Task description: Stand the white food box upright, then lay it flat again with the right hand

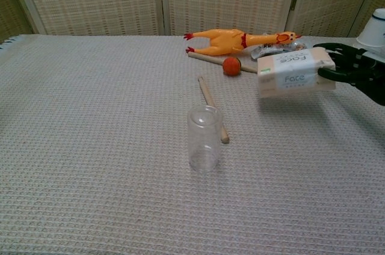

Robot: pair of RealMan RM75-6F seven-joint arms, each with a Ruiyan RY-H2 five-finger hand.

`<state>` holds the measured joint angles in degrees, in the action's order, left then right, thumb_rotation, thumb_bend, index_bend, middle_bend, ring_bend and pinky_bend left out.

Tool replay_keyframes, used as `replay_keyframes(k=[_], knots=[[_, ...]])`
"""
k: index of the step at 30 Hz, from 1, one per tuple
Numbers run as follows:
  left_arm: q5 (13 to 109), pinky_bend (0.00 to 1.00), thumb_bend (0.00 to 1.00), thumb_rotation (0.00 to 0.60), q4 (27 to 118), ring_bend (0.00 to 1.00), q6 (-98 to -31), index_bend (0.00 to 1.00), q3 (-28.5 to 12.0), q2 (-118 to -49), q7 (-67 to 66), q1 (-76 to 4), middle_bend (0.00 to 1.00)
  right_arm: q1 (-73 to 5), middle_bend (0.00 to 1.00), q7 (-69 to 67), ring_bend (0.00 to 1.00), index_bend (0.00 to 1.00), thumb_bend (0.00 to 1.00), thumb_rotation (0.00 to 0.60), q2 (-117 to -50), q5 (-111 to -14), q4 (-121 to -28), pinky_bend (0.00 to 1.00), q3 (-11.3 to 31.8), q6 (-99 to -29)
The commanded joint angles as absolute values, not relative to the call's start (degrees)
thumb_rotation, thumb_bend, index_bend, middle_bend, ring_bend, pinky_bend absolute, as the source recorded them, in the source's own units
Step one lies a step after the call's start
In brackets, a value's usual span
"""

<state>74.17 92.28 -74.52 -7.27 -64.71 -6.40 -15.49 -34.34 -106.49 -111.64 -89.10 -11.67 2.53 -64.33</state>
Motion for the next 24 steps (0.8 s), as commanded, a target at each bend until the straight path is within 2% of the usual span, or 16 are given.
replay_keyframes(k=[1, 18, 20, 24], knots=[[74.1, 0.17, 0.63, 0.600, 92.3, 0.00, -74.5, 0.19, -7.3, -64.7, -6.4, -15.5, 0.00, -34.5, 0.46, -106.6, 0.26, 0.43, 0.59, 0.600, -111.7, -89.2, -11.5, 0.00, 2.3, -63.8], [73.9, 0.17, 0.63, 0.600, 92.1, 0.00, -74.2, 0.19, -7.3, -65.0, -6.8, -15.7, 0.00, -34.5, 0.46, -105.2, 0.24, 0.39, 0.58, 0.600, -111.6, -90.9, -10.1, 0.00, -0.8, -58.7], [74.0, 0.17, 0.63, 0.600, 92.0, 0.00, -74.2, 0.19, -7.2, -65.0, -6.9, -15.7, 0.00, -34.5, 0.45, -104.7, 0.22, 0.37, 0.53, 0.600, -111.3, -91.3, -10.1, 0.00, -1.2, -58.4], [74.1, 0.17, 0.63, 0.600, 92.1, 0.00, -74.4, 0.19, -7.2, -65.0, -6.9, -15.7, 0.00, -34.6, 0.39, -104.0, 0.18, 0.32, 0.28, 0.600, -110.9, -91.6, -10.4, 0.00, -1.6, -58.3]])
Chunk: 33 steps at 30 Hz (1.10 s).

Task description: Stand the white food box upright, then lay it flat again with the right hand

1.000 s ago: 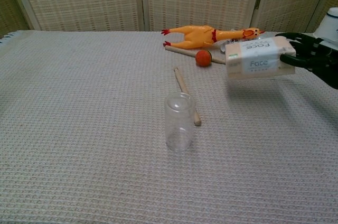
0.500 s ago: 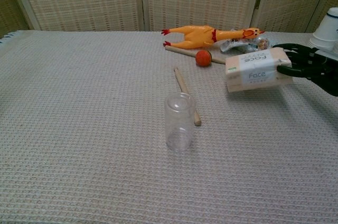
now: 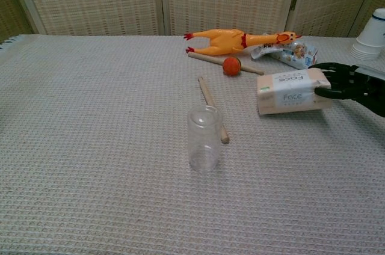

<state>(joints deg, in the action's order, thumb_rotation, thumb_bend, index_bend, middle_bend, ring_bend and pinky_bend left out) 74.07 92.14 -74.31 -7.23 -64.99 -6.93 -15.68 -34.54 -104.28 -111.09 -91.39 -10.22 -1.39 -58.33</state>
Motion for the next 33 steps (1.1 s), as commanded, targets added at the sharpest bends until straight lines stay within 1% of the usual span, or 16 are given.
replay_keyframes(k=[1, 2, 4, 6, 10, 13, 14, 15, 16, 18, 21, 25, 28, 30, 31, 33], knots=[[74.1, 0.17, 0.63, 0.600, 92.1, 0.00, -74.4, 0.19, -7.2, -65.0, -6.9, -15.6, 0.00, -34.6, 0.38, -103.7, 0.18, 0.31, 0.25, 0.600, -110.8, -91.6, -10.4, 0.00, -1.6, -58.2], [74.2, 0.17, 0.63, 0.600, 92.1, 0.00, -74.5, 0.19, -7.2, -65.0, -6.9, -15.6, 0.00, -34.6, 0.37, -103.3, 0.17, 0.30, 0.18, 0.600, -110.8, -91.5, -10.3, 0.00, -1.7, -58.1], [74.2, 0.17, 0.63, 0.600, 92.2, 0.00, -74.5, 0.19, -7.3, -65.0, -6.9, -15.6, 0.00, -34.7, 0.37, -102.3, 0.17, 0.28, 0.09, 0.600, -110.6, -91.8, -10.5, 0.00, -2.0, -57.8], [74.2, 0.17, 0.63, 0.600, 92.2, 0.00, -74.5, 0.19, -7.3, -64.9, -6.9, -15.6, 0.00, -34.8, 0.36, -101.9, 0.16, 0.27, 0.05, 0.600, -110.4, -91.8, -10.8, 0.00, -2.1, -57.7], [74.3, 0.17, 0.63, 0.600, 92.2, 0.00, -74.7, 0.19, -7.3, -64.9, -6.9, -15.6, 0.00, -34.8, 0.33, -101.4, 0.14, 0.24, 0.03, 0.600, -109.8, -92.2, -11.3, 0.00, -2.7, -57.1], [74.3, 0.17, 0.63, 0.600, 92.2, 0.00, -74.7, 0.19, -7.3, -64.9, -6.8, -15.6, 0.00, -34.8, 0.26, -101.2, 0.09, 0.15, 0.01, 0.600, -109.2, -92.8, -11.6, 0.00, -3.4, -57.0], [74.3, 0.17, 0.63, 0.600, 92.2, 0.00, -74.8, 0.19, -7.3, -64.9, -6.9, -15.6, 0.00, -34.9, 0.21, -101.3, 0.05, 0.09, 0.01, 0.600, -108.8, -93.3, -11.9, 0.00, -3.9, -57.2], [74.3, 0.17, 0.63, 0.600, 92.2, 0.00, -74.8, 0.19, -7.3, -64.9, -6.9, -15.6, 0.00, -34.9, 0.12, -101.3, 0.02, 0.03, 0.00, 0.600, -108.5, -93.6, -12.0, 0.00, -4.3, -57.3], [74.2, 0.17, 0.63, 0.600, 92.2, 0.00, -74.7, 0.19, -7.3, -64.9, -6.9, -15.6, 0.00, -35.0, 0.08, -101.4, 0.01, 0.01, 0.00, 0.600, -108.1, -93.9, -12.2, 0.00, -4.6, -57.5], [74.2, 0.17, 0.63, 0.600, 92.3, 0.00, -74.7, 0.19, -7.3, -64.9, -6.9, -15.6, 0.00, -35.1, 0.00, -100.9, 0.00, 0.00, 0.00, 0.600, -107.4, -94.3, -12.4, 0.00, -5.0, -57.9], [74.3, 0.17, 0.63, 0.600, 92.3, 0.00, -74.7, 0.19, -7.3, -64.9, -6.9, -15.6, 0.00, -35.1, 0.00, -98.6, 0.00, 0.00, 0.00, 0.600, -106.3, -94.6, -12.7, 0.00, -5.2, -59.5], [74.1, 0.17, 0.63, 0.600, 92.3, 0.00, -74.6, 0.19, -7.4, -64.9, -6.9, -15.6, 0.00, -33.9, 0.00, -94.8, 0.00, 0.00, 0.00, 0.600, -103.5, -94.5, -15.3, 0.00, -4.4, -67.3], [74.1, 0.17, 0.63, 0.600, 92.2, 0.00, -74.5, 0.19, -7.3, -64.9, -6.8, -15.6, 0.00, -31.7, 0.00, -89.0, 0.00, 0.00, 0.00, 0.600, -100.2, -93.2, -19.3, 0.00, -2.2, -76.9], [74.2, 0.17, 0.63, 0.600, 92.3, 0.00, -74.7, 0.19, -7.3, -64.8, -6.6, -15.5, 0.00, -29.9, 0.00, -81.4, 0.00, 0.00, 0.00, 0.600, -97.5, -90.8, -24.8, 0.00, 1.0, -83.8], [74.2, 0.17, 0.63, 0.600, 92.2, 0.00, -74.7, 0.19, -7.3, -64.8, -6.6, -15.5, 0.00, -29.1, 0.00, -76.3, 0.00, 0.00, 0.00, 0.600, -95.9, -90.7, -27.7, 0.00, 1.5, -86.2], [74.1, 0.17, 0.63, 0.600, 92.2, 0.00, -74.7, 0.19, -7.4, -64.8, -6.5, -15.5, 0.00, -26.8, 0.00, -62.5, 0.00, 0.00, 0.00, 0.600, -90.0, -92.4, -37.1, 0.00, 0.4, -90.9]])
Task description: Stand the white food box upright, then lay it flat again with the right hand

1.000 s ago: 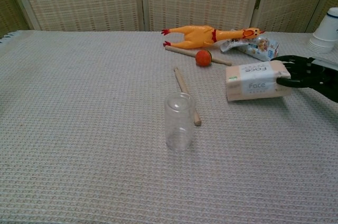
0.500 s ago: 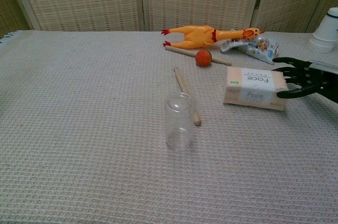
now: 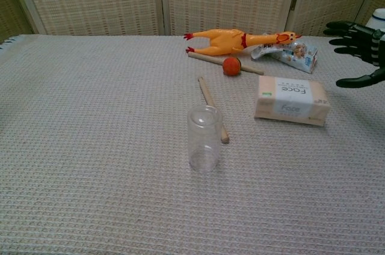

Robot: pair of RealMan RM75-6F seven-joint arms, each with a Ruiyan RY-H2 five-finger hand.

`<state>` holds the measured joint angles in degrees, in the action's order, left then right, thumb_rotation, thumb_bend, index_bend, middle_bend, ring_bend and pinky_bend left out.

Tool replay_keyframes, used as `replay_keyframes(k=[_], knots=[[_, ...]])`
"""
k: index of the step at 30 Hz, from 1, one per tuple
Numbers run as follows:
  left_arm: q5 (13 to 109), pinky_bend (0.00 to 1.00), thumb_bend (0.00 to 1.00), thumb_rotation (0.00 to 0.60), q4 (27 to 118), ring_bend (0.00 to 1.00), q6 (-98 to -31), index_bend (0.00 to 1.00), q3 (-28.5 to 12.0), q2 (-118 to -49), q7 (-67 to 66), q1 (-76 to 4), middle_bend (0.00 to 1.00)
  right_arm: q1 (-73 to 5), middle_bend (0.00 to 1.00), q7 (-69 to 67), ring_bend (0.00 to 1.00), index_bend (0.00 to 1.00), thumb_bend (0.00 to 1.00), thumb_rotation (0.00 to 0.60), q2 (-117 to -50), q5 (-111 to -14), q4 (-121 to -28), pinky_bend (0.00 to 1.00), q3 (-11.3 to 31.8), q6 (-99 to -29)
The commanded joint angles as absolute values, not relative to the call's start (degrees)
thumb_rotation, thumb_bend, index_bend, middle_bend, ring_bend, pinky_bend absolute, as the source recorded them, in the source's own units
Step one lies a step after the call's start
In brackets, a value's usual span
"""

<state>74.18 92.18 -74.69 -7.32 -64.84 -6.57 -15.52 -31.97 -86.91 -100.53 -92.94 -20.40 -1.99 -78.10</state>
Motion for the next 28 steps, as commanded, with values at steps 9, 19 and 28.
replay_keyframes(k=[9, 19, 28], knots=[[74.1, 0.17, 0.63, 0.600, 93.0, 0.00, -75.2, 0.19, -7.4, -64.7, -7.3, -15.4, 0.00, -12.4, 0.00, 2.8, 0.00, 0.00, 0.04, 0.600, -64.5, -84.7, -89.2, 0.00, -2.1, -97.5], [72.7, 0.17, 0.63, 0.600, 93.1, 0.00, -74.9, 0.19, -7.6, -65.0, -9.2, -15.5, 0.00, -6.0, 0.00, 2.4, 0.00, 0.00, 0.06, 0.600, -53.6, -69.2, -95.9, 0.00, -3.1, -86.6], [71.0, 0.17, 0.63, 0.600, 92.0, 0.00, -73.3, 0.19, -7.5, -66.0, -11.3, -16.2, 0.00, -5.3, 0.00, -9.7, 0.00, 0.00, 0.07, 0.600, -54.7, -70.8, -86.2, 0.00, -1.0, -81.1]])
